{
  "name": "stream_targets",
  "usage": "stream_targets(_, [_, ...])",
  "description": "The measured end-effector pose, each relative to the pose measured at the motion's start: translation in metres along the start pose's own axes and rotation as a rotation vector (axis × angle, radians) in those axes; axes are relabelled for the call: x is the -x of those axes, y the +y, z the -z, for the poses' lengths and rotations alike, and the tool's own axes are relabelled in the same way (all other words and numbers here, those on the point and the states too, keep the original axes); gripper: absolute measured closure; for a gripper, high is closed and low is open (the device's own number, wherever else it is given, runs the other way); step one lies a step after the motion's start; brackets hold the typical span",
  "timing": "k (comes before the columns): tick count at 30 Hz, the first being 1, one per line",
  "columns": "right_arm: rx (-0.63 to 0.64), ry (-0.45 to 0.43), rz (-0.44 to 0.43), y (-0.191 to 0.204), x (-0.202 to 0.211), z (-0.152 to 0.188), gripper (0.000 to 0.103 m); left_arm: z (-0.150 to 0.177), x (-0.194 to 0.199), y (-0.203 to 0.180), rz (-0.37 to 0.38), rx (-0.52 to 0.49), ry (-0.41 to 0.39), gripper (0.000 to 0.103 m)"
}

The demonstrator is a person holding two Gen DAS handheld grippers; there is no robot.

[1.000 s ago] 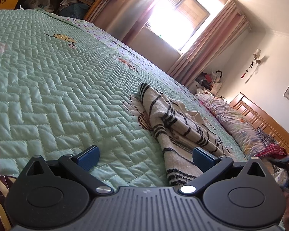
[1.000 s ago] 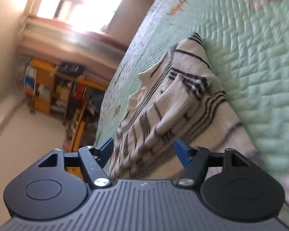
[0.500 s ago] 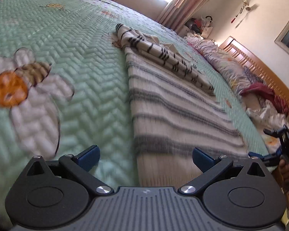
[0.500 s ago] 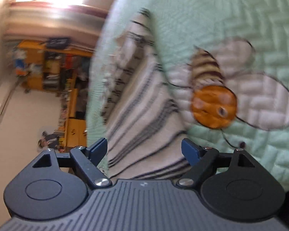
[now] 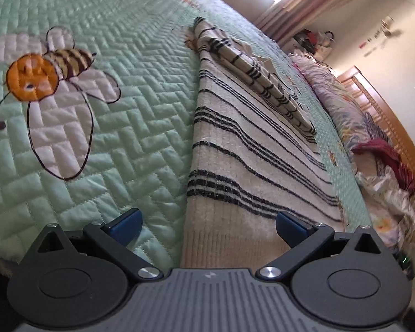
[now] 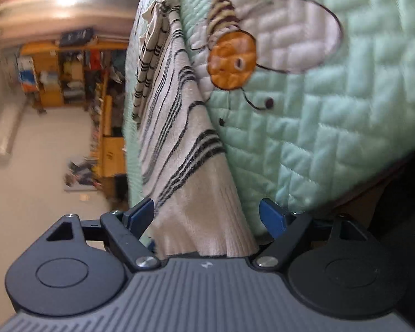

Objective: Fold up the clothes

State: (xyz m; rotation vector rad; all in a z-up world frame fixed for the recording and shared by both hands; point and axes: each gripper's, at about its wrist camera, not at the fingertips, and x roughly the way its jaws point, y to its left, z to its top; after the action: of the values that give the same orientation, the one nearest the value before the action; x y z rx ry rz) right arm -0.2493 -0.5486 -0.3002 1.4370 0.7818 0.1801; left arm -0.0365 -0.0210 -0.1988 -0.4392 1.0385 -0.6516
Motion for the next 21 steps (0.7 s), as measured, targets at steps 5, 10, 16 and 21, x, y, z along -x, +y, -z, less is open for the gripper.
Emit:
stream_targets(5, [-0.005,0.007,-0.050,-0.004,-0.006,0.003,0.019,0.003,-0.005,0.000,0.068,0.083,0.039,0.002])
stream_targets(10, [-0.002,0.012,-0.066,-0.004,-0.011,0.007,0.019,0.008,-0.007,0.003,0.092,0.137,0.051,0.007])
stream_targets(16, [0.028,0.008,-0.060,0.000,-0.013,0.009,0.019,0.014,-0.009,0.010,0.057,0.158,0.073,0.057])
stream_targets(21, [0.099,0.010,-0.025,0.011,-0.019,0.013,0.019,0.018,-0.023,0.009,0.062,0.169,0.124,0.086])
